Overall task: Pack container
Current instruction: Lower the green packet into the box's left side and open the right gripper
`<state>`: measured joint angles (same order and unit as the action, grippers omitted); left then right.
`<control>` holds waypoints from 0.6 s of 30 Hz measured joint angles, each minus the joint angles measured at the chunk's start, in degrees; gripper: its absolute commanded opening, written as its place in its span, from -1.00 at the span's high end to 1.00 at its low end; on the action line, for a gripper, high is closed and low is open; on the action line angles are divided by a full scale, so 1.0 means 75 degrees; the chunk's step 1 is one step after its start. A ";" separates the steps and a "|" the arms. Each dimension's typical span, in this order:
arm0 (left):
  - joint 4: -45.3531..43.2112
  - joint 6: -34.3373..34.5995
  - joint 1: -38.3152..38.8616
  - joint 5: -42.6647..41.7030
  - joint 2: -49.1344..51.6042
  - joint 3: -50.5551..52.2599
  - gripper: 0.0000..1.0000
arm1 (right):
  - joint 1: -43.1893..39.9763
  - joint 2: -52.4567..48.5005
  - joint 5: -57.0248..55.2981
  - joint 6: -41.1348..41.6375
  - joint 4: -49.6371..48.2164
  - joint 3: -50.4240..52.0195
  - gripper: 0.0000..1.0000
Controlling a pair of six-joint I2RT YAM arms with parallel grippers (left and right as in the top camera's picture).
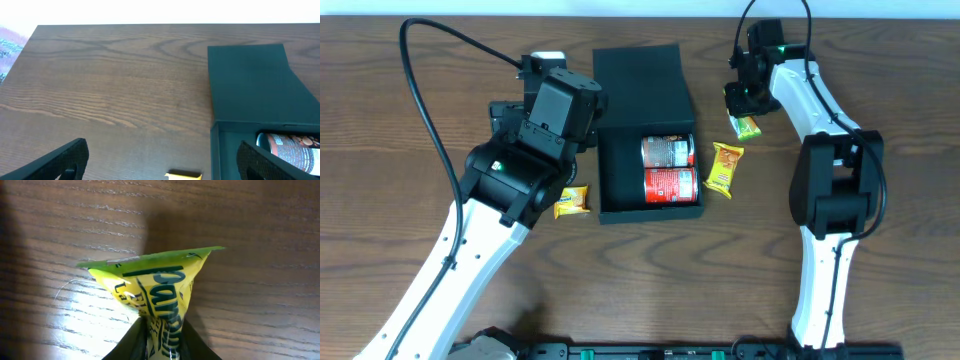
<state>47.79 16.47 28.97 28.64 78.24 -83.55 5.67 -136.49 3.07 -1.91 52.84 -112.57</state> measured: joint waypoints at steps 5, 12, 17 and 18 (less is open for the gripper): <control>0.0000 0.0000 0.0003 0.0000 0.0000 0.0000 -0.91 | 0.0000 0.0000 0.0009 0.0006 0.0210 -0.0044 0.70; -0.0003 0.0000 0.0003 0.0000 0.0000 0.0000 -0.91 | 0.0000 -0.0006 0.0251 0.0029 0.0918 -0.0842 0.73; 0.0003 0.0000 0.0003 -0.0003 0.0000 0.0000 -0.91 | 0.0009 -0.0006 0.0338 0.0035 0.1670 -0.1798 0.82; -0.0003 0.0000 0.0000 0.0000 0.0000 0.0000 -0.91 | 0.0017 -0.0006 0.0341 0.0044 0.1842 -0.1988 0.83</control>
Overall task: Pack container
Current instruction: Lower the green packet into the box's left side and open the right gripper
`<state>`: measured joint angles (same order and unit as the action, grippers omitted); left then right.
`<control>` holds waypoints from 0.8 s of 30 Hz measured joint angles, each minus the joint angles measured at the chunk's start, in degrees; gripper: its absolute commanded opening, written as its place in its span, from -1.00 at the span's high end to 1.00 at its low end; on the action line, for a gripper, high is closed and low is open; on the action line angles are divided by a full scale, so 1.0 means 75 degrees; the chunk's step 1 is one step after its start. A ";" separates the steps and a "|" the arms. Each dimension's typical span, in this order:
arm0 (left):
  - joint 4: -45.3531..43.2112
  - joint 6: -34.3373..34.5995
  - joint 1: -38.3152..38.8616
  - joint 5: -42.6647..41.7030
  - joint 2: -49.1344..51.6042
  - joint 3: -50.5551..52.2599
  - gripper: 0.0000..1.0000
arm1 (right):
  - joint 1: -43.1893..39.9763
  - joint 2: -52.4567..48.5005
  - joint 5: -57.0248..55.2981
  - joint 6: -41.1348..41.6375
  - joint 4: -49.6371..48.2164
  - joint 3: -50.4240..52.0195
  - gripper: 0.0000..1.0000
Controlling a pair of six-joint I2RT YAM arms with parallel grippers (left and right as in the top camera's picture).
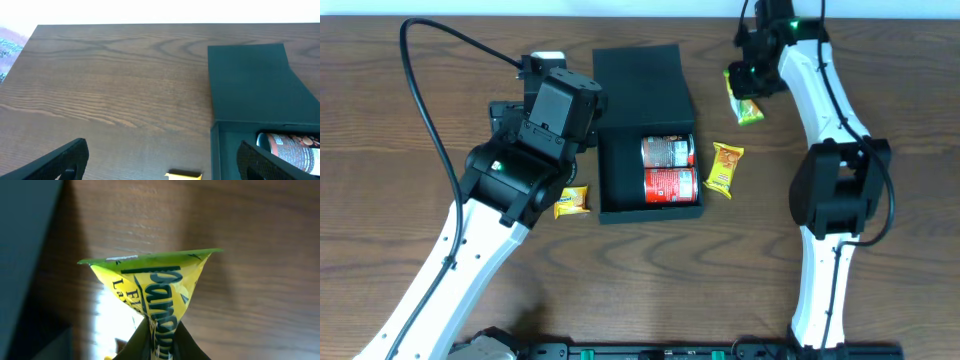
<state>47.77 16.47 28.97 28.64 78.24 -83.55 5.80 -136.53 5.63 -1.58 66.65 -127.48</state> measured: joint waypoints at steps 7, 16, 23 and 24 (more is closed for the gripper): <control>-0.0073 0.0000 0.0000 0.0015 -0.0003 0.0000 -0.91 | 0.0210 0.0000 0.0265 0.0122 0.0772 -0.0828 0.84; -0.0221 -0.0061 0.0000 0.0536 -0.0650 -0.0015 -0.91 | 0.0810 0.0012 0.1151 0.0216 0.1256 -0.0912 0.85; -0.0216 -0.0233 0.0000 0.0667 -0.0807 -0.0117 -0.91 | 0.1719 0.0160 0.1320 0.0589 0.1542 -0.0912 0.83; -0.0216 -0.0236 0.0000 0.0670 -0.0804 -0.0117 -0.91 | 0.1929 0.0239 0.1341 0.0702 0.1574 -0.0912 0.83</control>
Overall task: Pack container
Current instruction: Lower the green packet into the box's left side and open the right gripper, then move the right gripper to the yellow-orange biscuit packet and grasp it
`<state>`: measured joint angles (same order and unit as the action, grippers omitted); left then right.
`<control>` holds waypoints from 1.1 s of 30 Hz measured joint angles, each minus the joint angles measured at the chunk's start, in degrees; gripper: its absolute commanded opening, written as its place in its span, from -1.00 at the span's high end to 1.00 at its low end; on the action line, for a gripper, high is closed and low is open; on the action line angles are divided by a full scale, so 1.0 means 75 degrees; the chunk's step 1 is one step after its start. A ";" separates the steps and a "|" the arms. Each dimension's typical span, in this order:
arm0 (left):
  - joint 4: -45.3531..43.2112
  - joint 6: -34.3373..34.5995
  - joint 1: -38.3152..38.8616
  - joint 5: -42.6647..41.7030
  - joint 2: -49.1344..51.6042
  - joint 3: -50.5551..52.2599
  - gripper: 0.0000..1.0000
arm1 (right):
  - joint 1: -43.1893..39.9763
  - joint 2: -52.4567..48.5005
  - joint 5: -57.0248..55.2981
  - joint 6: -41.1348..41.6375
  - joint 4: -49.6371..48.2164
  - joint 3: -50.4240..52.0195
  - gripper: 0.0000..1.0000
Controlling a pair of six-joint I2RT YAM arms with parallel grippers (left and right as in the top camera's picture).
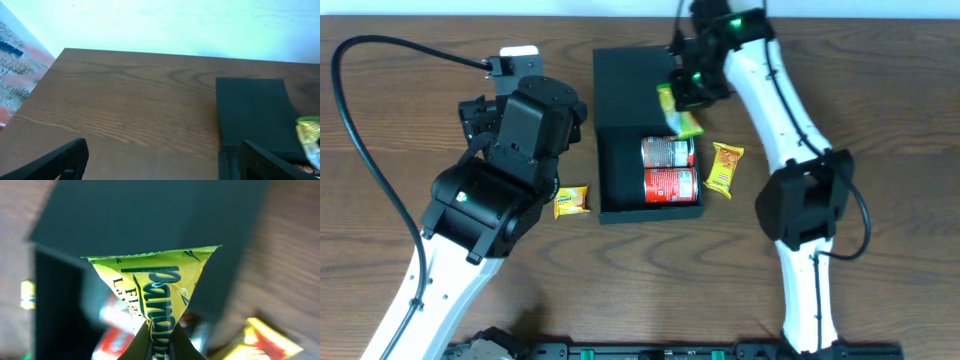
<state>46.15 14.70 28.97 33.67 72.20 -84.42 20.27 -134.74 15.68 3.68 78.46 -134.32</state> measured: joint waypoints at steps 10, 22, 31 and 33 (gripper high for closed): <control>0.0058 -0.0023 0.0003 0.0172 0.0000 0.0000 -0.91 | 0.1367 0.0262 -0.0041 0.1253 0.0055 0.0000 0.74; 0.0259 -0.0023 0.0003 0.0198 0.0000 0.0000 -0.91 | 0.1670 0.0262 -0.1040 0.2824 0.0268 0.0000 0.59; 0.0906 0.0073 0.0000 0.0128 0.0029 -0.0003 -0.91 | 0.0673 0.0332 -0.2833 0.3077 0.1542 0.0000 0.58; 0.1020 0.0131 0.0003 0.0108 0.0093 -0.0003 -0.91 | 0.0291 0.0350 -0.3127 0.3421 0.2113 0.0000 0.24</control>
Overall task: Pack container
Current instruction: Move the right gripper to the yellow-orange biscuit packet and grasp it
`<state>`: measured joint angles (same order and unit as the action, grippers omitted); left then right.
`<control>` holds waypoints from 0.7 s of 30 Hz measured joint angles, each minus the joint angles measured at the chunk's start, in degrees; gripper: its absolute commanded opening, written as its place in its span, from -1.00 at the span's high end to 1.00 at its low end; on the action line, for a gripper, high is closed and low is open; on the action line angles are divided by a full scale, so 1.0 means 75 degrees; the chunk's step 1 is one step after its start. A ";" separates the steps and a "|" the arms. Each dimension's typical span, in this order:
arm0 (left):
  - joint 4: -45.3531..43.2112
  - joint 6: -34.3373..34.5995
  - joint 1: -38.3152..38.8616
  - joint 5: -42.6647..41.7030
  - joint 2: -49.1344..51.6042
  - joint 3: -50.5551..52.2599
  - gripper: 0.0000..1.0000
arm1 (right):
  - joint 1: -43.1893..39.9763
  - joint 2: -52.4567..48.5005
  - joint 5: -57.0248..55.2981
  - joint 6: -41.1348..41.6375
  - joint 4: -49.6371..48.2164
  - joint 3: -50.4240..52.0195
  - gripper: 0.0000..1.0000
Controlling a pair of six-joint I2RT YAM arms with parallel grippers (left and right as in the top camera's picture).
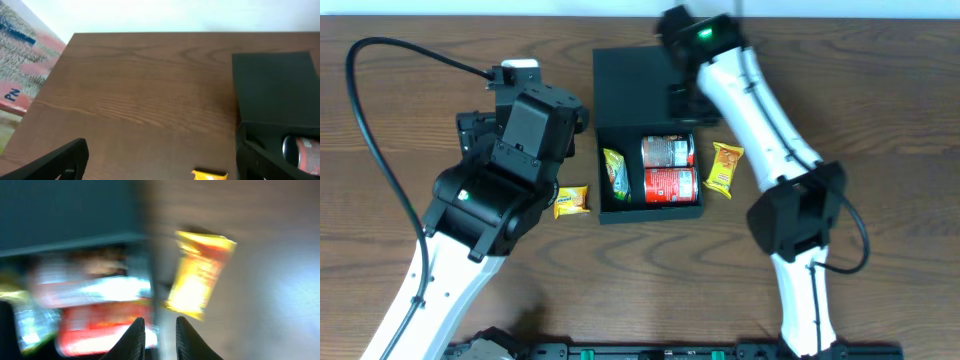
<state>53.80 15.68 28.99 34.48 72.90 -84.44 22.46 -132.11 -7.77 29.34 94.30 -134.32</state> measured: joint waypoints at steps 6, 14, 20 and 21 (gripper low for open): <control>0.0038 0.0111 -0.0003 -0.0029 0.0082 0.0000 -0.91 | -0.0443 0.0414 -0.0399 0.0743 0.0356 0.0729 -0.50; 0.0082 0.0111 -0.0003 -0.0032 0.0082 0.0000 -0.91 | -0.0262 0.2020 -0.0417 0.1227 -0.1207 0.3325 -0.69; 0.0178 0.0114 -0.0003 -0.0061 0.0082 -0.0003 -0.91 | -0.0367 0.3888 0.0452 0.1204 -0.4054 0.6394 -0.56; 0.0178 0.0114 0.0000 -0.0076 0.0082 -0.0003 -0.91 | -0.0376 0.4065 0.0542 0.1215 -0.4421 0.6706 -0.56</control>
<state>55.13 16.53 28.99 33.91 73.52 -84.47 19.64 -101.62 -3.70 38.46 61.14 -84.03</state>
